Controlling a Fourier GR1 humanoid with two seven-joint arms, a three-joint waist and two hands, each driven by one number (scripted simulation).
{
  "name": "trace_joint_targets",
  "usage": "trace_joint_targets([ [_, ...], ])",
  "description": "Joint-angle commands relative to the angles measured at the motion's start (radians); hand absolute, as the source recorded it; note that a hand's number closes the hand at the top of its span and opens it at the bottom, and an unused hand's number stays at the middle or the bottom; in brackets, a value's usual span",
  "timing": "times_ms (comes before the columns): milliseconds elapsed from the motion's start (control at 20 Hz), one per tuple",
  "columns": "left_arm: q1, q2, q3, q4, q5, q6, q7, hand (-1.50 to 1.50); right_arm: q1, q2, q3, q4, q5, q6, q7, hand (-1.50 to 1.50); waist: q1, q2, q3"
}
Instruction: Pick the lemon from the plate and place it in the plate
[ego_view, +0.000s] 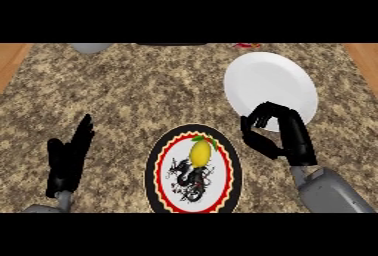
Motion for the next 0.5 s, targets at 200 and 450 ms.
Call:
trace_joint_targets([
  [200, -0.01, -0.061, -0.059, -0.036, -0.056, 0.047, 0.053, 0.0, 0.148, 0.292, 0.099, 0.086, -0.07, -0.088, -0.321, -1.5, 0.022, 0.009, 0.013],
  [450, -0.064, -0.039, 0.012, 0.08, -0.024, -0.014, 0.005, 0.0, 0.083, 0.125, 0.188, 0.071, 0.155, -0.001, -0.036, -1.5, 0.007, 0.008, 0.009],
])
